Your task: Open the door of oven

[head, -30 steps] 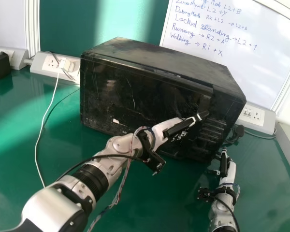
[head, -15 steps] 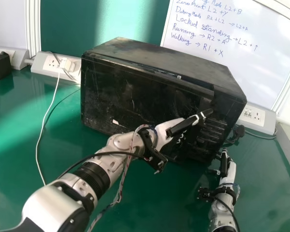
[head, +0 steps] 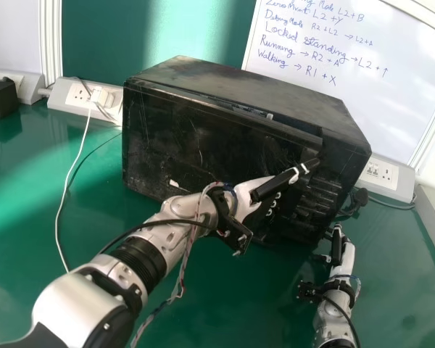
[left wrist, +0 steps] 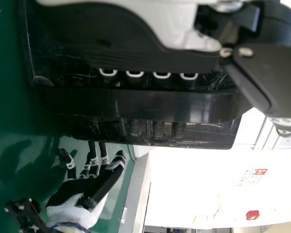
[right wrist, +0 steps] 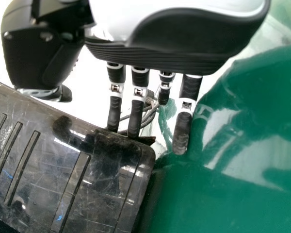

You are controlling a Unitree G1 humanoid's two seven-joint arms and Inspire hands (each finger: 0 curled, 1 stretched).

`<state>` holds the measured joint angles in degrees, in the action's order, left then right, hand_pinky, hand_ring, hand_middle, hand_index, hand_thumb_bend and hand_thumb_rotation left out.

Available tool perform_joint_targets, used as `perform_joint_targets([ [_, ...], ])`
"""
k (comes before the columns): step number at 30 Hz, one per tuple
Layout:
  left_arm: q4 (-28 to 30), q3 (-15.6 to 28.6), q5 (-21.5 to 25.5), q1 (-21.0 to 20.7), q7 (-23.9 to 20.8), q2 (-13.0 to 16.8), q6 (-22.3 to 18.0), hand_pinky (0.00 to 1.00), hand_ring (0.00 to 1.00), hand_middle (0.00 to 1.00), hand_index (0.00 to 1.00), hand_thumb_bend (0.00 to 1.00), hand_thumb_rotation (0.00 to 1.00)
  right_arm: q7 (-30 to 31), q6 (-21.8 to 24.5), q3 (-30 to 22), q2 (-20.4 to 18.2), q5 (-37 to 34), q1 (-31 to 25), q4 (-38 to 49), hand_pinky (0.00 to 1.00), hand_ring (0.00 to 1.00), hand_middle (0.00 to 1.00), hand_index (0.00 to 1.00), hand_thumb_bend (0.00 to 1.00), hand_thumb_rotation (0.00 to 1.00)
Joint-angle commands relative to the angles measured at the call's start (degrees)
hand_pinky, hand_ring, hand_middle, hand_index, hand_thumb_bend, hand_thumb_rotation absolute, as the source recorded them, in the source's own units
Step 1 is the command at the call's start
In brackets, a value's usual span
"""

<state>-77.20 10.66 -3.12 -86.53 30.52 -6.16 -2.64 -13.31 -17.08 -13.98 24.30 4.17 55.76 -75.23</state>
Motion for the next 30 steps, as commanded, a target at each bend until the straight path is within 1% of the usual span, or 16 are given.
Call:
perform_joint_targets([
  [1, -0.2, 0.9, 1.8, -3.1, 3.6, -2.5, 0.8, 0.65, 0.73, 0.75, 0.75, 1.0, 1.0, 1.8, 1.5, -0.1, -2.2, -0.6, -0.4, -1.0, 0.35, 0.44, 0.69, 0.68, 0.58, 1.0],
  [5, -0.3, 2.0, 3.0, -3.6, 6.9, -2.0, 3.3, 0.66, 0.72, 0.73, 0.75, 1.0, 1.0, 1.7, 1.4, 0.0, -2.2, -0.9, -0.5, -1.1, 0.34, 0.44, 0.68, 0.67, 0.59, 1.0],
  [12, -0.4, 1.4, 2.4, -4.1, 10.4, -1.4, 5.1, 0.63, 0.69, 0.72, 0.71, 1.0, 1.0, 1.6, 1.1, 0.2, -2.0, -0.7, -0.5, -1.1, 0.34, 0.44, 0.68, 0.67, 0.6, 1.0],
  [15, -0.4, 1.4, 2.5, -4.4, 11.5, -1.4, 6.2, 0.61, 0.67, 0.69, 0.68, 1.0, 1.0, 1.6, 1.0, 0.1, -2.0, -1.0, -0.5, -1.0, 0.34, 0.43, 0.68, 0.66, 0.66, 1.0],
  [17, -0.4, 1.4, 2.4, -4.7, 12.0, -1.4, 6.8, 0.6, 0.64, 0.65, 0.64, 1.0, 1.0, 1.3, 1.0, 0.4, -1.9, -0.7, -0.5, -1.0, 0.34, 0.43, 0.67, 0.66, 0.62, 1.0],
  [19, -0.4, 1.2, 2.3, -4.9, 12.7, -1.4, 7.3, 0.59, 0.64, 0.64, 0.63, 1.0, 1.0, 1.4, 1.0, 0.3, -1.9, -0.8, -0.5, -1.1, 0.34, 0.43, 0.67, 0.66, 0.61, 1.0],
  [21, -0.4, 1.0, 2.0, -5.1, 13.0, -1.4, 7.5, 0.57, 0.63, 0.63, 0.62, 1.0, 1.0, 1.5, 1.0, 0.4, -1.8, -0.8, -0.5, -1.1, 0.34, 0.43, 0.67, 0.66, 0.63, 1.0],
  [22, -0.4, 1.0, 2.0, -5.2, 13.2, -1.4, 7.6, 0.56, 0.63, 0.63, 0.62, 1.0, 1.0, 1.5, 1.0, 0.4, -1.8, -0.8, -0.5, -1.1, 0.34, 0.44, 0.67, 0.66, 0.62, 1.0],
  [23, -0.4, 1.0, 2.0, -5.3, 13.5, -1.4, 7.9, 0.56, 0.62, 0.63, 0.62, 1.0, 1.0, 1.6, 1.0, 0.3, -1.8, -0.8, -0.5, -1.1, 0.34, 0.44, 0.67, 0.66, 0.65, 1.0],
  [25, -0.5, 1.0, 2.0, -5.4, 14.4, -1.4, 8.3, 0.56, 0.62, 0.63, 0.62, 1.0, 1.0, 1.7, 1.0, 0.3, -1.8, -0.9, -0.5, -1.1, 0.35, 0.44, 0.67, 0.66, 0.67, 1.0],
  [26, -0.5, 0.9, 1.9, -5.5, 14.8, -1.3, 8.6, 0.55, 0.61, 0.63, 0.63, 1.0, 1.0, 1.8, 1.1, 0.3, -1.8, -0.9, -0.5, -1.1, 0.35, 0.44, 0.67, 0.66, 0.65, 1.0],
  [27, -0.5, 0.8, 1.9, -5.6, 15.2, -1.3, 8.8, 0.56, 0.61, 0.63, 0.63, 1.0, 1.0, 1.9, 1.2, 0.1, -1.8, -1.2, -0.4, -1.1, 0.35, 0.44, 0.67, 0.66, 0.62, 1.0],
  [29, -0.5, 0.5, 1.5, -5.8, 15.7, -1.3, 9.0, 0.56, 0.61, 0.62, 0.63, 1.0, 1.0, 1.8, 1.3, 0.1, -1.8, -1.2, -0.3, -1.1, 0.35, 0.43, 0.67, 0.65, 0.59, 1.0],
  [30, -0.5, 0.3, 1.4, -5.8, 15.7, -1.4, 9.0, 0.56, 0.61, 0.62, 0.63, 1.0, 1.0, 1.7, 1.3, 0.2, -1.8, -1.2, -0.2, -1.1, 0.34, 0.43, 0.67, 0.65, 0.55, 1.0],
])
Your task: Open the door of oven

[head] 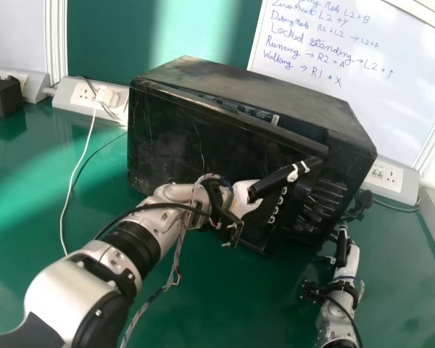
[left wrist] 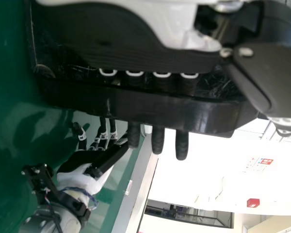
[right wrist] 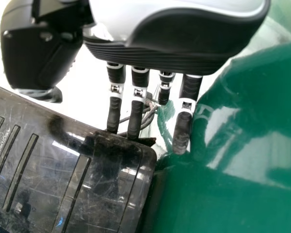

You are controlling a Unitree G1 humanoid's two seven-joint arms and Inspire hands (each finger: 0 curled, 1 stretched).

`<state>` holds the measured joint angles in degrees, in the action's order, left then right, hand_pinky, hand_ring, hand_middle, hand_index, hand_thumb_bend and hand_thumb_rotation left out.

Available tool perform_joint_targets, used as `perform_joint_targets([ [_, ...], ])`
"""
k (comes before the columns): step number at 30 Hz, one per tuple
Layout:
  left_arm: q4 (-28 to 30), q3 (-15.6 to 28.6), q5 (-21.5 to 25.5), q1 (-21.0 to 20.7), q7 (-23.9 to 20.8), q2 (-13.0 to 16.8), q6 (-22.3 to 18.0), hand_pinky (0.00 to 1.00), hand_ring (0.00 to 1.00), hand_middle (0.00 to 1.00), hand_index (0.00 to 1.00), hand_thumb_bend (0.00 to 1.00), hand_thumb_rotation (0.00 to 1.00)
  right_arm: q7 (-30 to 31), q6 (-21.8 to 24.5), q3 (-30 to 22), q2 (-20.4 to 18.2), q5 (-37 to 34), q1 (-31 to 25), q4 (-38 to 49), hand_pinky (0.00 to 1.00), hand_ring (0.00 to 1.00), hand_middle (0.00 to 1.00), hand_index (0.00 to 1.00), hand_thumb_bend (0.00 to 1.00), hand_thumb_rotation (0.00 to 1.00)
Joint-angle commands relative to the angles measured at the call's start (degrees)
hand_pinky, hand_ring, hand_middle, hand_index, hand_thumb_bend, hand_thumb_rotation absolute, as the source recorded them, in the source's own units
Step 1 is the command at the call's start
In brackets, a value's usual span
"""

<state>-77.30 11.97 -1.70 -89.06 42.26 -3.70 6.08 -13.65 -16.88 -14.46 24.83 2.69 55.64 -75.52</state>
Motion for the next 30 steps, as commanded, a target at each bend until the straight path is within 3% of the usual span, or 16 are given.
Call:
perform_joint_targets([
  [1, -0.4, -1.2, -0.2, -3.2, 4.3, -3.9, 0.1, 0.56, 0.6, 0.61, 0.63, 1.0, 1.0, 1.9, 1.3, 0.8, -2.3, 0.4, 0.0, -0.9, 0.34, 0.43, 0.66, 0.65, 0.5, 1.0],
  [7, -0.4, -0.8, 0.1, -3.4, 5.1, -4.2, 1.1, 0.46, 0.48, 0.5, 0.57, 1.0, 1.0, 2.2, 1.1, 1.3, -2.2, 0.8, 0.0, -0.8, 0.34, 0.43, 0.66, 0.65, 0.32, 0.9],
  [9, -0.4, -0.8, 0.1, -3.5, 5.1, -4.2, 1.4, 0.45, 0.44, 0.46, 0.54, 1.0, 1.0, 1.9, 1.2, 1.5, -2.1, 1.1, 0.1, -0.8, 0.34, 0.43, 0.66, 0.65, 0.38, 0.95],
  [13, -0.4, -1.0, 0.0, -3.8, 4.9, -4.3, 2.0, 0.44, 0.38, 0.38, 0.49, 1.0, 1.0, 2.2, 1.2, 1.2, -2.2, 0.5, 0.1, -0.8, 0.34, 0.43, 0.66, 0.65, 0.41, 0.93],
  [17, -0.4, -1.2, -0.2, -3.9, 4.9, -4.4, 1.7, 0.44, 0.33, 0.33, 0.43, 1.0, 1.0, 2.0, 0.8, 1.8, -2.1, 1.1, 0.1, -0.8, 0.34, 0.42, 0.63, 0.66, 0.47, 0.99],
  [18, -0.4, -1.3, -0.3, -3.9, 4.9, -4.4, 1.7, 0.37, 0.3, 0.31, 0.4, 1.0, 1.0, 1.9, 0.8, 1.9, -2.1, 1.2, 0.0, -0.8, 0.33, 0.41, 0.61, 0.66, 0.56, 1.0],
  [21, -0.4, -1.8, -0.7, -3.8, 5.2, -4.5, 1.2, 0.22, 0.22, 0.27, 0.36, 1.0, 1.0, 1.7, 0.6, 1.8, -2.2, 1.0, 0.0, -0.7, 0.32, 0.39, 0.59, 0.66, 0.67, 1.0],
  [23, -0.4, -2.3, -1.1, -3.7, 4.9, -4.5, 0.3, 0.14, 0.18, 0.24, 0.33, 1.0, 1.0, 1.5, 1.0, 1.8, -2.3, 1.0, 0.2, -0.7, 0.32, 0.38, 0.57, 0.66, 0.67, 1.0],
  [30, -0.3, -2.5, -1.0, -3.7, 3.9, -4.8, -0.3, 0.05, 0.1, 0.16, 0.19, 1.0, 1.0, 1.3, 1.2, 2.2, -2.2, 1.2, 0.3, -0.8, 0.29, 0.35, 0.54, 0.66, 0.63, 1.0],
])
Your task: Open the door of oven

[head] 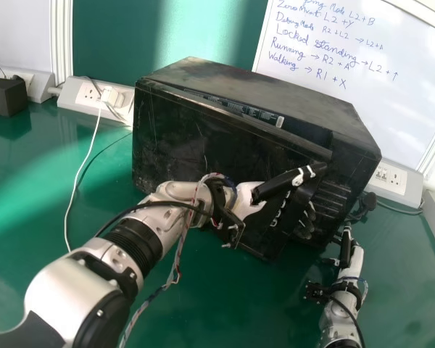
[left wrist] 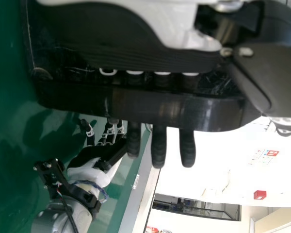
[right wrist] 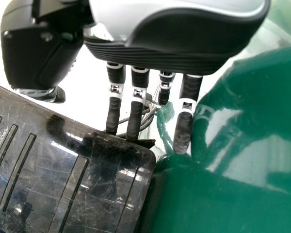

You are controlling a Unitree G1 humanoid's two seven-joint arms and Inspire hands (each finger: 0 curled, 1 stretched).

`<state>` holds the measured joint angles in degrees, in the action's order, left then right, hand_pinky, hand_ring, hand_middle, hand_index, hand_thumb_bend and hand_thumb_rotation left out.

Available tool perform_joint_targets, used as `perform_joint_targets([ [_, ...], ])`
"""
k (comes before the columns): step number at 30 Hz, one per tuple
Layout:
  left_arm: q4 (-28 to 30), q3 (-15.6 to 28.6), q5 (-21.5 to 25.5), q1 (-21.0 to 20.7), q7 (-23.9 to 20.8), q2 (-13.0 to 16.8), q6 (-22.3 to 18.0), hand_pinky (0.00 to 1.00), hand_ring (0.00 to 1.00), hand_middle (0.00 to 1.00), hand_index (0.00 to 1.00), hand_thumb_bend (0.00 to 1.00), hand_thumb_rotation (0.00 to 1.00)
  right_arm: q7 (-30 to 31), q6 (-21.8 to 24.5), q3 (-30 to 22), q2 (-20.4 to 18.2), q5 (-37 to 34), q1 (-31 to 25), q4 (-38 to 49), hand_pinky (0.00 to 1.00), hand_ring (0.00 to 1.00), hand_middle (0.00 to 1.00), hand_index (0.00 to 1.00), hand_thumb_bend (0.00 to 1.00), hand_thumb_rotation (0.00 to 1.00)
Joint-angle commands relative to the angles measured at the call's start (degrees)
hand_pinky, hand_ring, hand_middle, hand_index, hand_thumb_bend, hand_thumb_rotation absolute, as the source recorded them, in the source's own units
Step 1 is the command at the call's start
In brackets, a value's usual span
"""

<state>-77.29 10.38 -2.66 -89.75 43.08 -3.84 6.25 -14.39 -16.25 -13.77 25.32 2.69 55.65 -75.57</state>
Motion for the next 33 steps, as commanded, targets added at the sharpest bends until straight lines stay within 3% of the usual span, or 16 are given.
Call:
perform_joint_targets([
  [1, -0.3, -0.8, 0.1, -3.0, 2.9, -4.8, -0.6, 0.03, 0.09, 0.14, 0.17, 1.0, 1.0, 2.0, 0.6, 1.6, -2.7, 1.3, 0.3, -0.7, 0.29, 0.35, 0.54, 0.66, 0.62, 1.0],
  [10, -0.1, -0.8, 0.1, -2.3, -0.8, -6.0, -3.1, 0.0, 0.05, 0.11, 0.11, 1.0, 1.0, 1.7, 0.8, 1.9, -2.6, 1.3, 0.4, -0.8, 0.27, 0.32, 0.51, 0.66, 0.64, 1.0],
  [18, 0.3, -3.8, -3.4, -1.2, -10.0, -7.3, -8.2, 0.0, 0.04, 0.09, 0.07, 1.0, 1.0, 1.9, 0.7, 1.9, -2.6, 1.2, 0.3, -0.8, 0.27, 0.33, 0.5, 0.66, 0.66, 1.0],
  [26, 0.9, -4.1, -3.2, 0.0, -16.7, -9.0, -11.7, 0.0, 0.03, 0.08, 0.07, 1.0, 1.0, 1.8, 1.0, 1.9, -2.5, 1.3, 0.5, -0.9, 0.27, 0.32, 0.51, 0.66, 0.68, 1.0],
  [33, 1.7, -4.4, -2.4, 1.0, -18.8, -10.1, -14.4, 0.0, 0.04, 0.08, 0.08, 1.0, 1.0, 2.3, 0.8, 1.4, -2.5, 0.8, 0.4, -0.9, 0.27, 0.32, 0.51, 0.65, 0.68, 1.0],
])
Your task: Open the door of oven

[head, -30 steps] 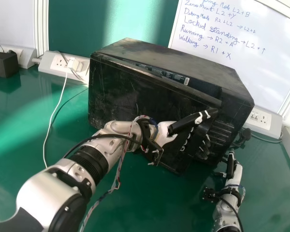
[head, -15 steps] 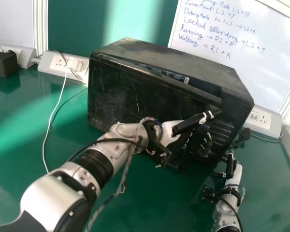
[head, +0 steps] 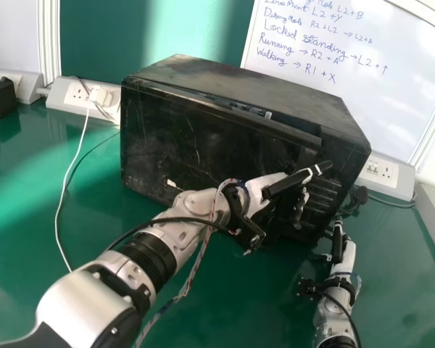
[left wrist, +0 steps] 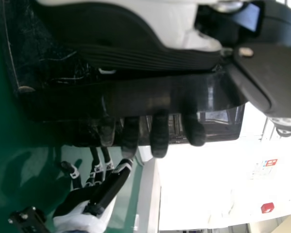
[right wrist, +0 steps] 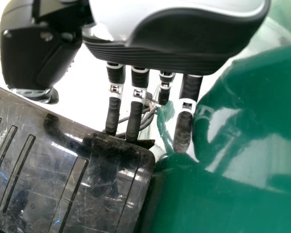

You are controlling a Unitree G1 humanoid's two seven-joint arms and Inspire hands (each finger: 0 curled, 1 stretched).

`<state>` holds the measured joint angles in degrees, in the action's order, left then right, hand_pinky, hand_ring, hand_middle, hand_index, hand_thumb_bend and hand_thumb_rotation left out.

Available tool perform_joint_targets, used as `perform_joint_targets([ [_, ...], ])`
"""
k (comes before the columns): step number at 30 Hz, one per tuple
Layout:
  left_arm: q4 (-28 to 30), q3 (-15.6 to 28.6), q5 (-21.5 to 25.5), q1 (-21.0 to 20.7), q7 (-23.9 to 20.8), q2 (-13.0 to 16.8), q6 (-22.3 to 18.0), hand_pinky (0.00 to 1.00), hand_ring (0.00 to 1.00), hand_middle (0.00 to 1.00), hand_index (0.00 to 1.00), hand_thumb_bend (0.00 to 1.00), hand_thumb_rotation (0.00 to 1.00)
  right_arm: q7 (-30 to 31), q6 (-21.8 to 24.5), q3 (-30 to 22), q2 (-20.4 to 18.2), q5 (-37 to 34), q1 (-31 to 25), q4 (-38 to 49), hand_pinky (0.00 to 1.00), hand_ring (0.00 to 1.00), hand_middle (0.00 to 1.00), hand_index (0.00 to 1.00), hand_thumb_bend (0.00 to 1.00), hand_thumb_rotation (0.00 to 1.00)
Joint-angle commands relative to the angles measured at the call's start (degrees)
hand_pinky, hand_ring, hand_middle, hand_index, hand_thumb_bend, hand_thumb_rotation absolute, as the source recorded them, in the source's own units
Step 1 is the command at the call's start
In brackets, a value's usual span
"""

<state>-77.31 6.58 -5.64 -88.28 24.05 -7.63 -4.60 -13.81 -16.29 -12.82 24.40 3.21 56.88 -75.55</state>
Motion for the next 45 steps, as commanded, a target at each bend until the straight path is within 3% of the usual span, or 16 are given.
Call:
perform_joint_targets([
  [1, 1.8, -0.7, 0.8, -0.2, 0.0, -6.4, -3.8, 0.0, 0.04, 0.08, 0.08, 1.0, 1.0, 1.8, 1.0, 0.3, -1.6, 0.2, -0.7, -0.9, 0.27, 0.33, 0.51, 0.66, 0.68, 1.0],
  [11, 2.6, -2.0, 1.5, 0.7, 0.6, -6.3, -6.4, 0.0, 0.04, 0.08, 0.09, 1.0, 1.0, 2.1, 2.1, 0.2, -1.4, 0.3, -0.4, -1.1, 0.27, 0.32, 0.52, 0.63, 0.55, 1.0],
  [13, 3.1, -4.3, -0.5, 1.2, -1.0, -5.5, -8.8, 0.0, 0.04, 0.08, 0.09, 0.99, 1.0, 2.1, 2.1, 0.5, -1.3, 0.7, -0.4, -1.1, 0.27, 0.32, 0.52, 0.63, 0.51, 1.0],
  [16, 3.4, -8.1, -3.7, 2.2, -4.2, -4.0, -13.8, 0.01, 0.05, 0.09, 0.09, 0.95, 1.0, 2.5, 1.3, 0.2, -1.3, 0.5, -0.5, -1.1, 0.27, 0.33, 0.53, 0.64, 0.59, 1.0],
  [24, 4.6, -8.5, -1.6, 4.1, -3.6, -2.2, -13.4, 0.01, 0.05, 0.1, 0.1, 1.0, 1.0, 2.6, 0.9, 0.5, -1.1, 0.8, -0.7, -1.1, 0.27, 0.32, 0.54, 0.66, 0.7, 1.0],
  [29, 6.0, -8.7, -1.3, 6.3, -4.2, -2.2, -14.4, 0.0, 0.05, 0.1, 0.11, 0.94, 1.0, 2.8, 0.8, 0.4, -1.0, 0.7, -0.8, -1.2, 0.28, 0.32, 0.54, 0.63, 0.75, 1.0],
  [33, 7.5, -8.3, 0.2, 7.8, -3.4, -2.5, -15.4, 0.01, 0.05, 0.09, 0.12, 0.98, 1.0, 2.6, 1.2, 0.4, -0.9, 0.8, -0.7, -1.2, 0.28, 0.32, 0.56, 0.65, 0.63, 1.0],
  [39, 10.6, -8.8, 1.2, 10.7, -3.0, -2.4, -18.6, 0.01, 0.05, 0.09, 0.14, 0.99, 1.0, 3.1, 1.5, -0.6, -1.1, -0.1, -0.7, -1.2, 0.28, 0.33, 0.55, 0.64, 0.6, 1.0],
  [45, 15.4, -9.2, 3.8, 14.0, 3.1, -1.4, -18.2, 0.01, 0.05, 0.08, 0.08, 0.96, 1.0, 2.6, 2.0, -0.3, -1.1, 0.4, -0.6, -1.3, 0.3, 0.38, 0.55, 0.67, 0.57, 1.0],
])
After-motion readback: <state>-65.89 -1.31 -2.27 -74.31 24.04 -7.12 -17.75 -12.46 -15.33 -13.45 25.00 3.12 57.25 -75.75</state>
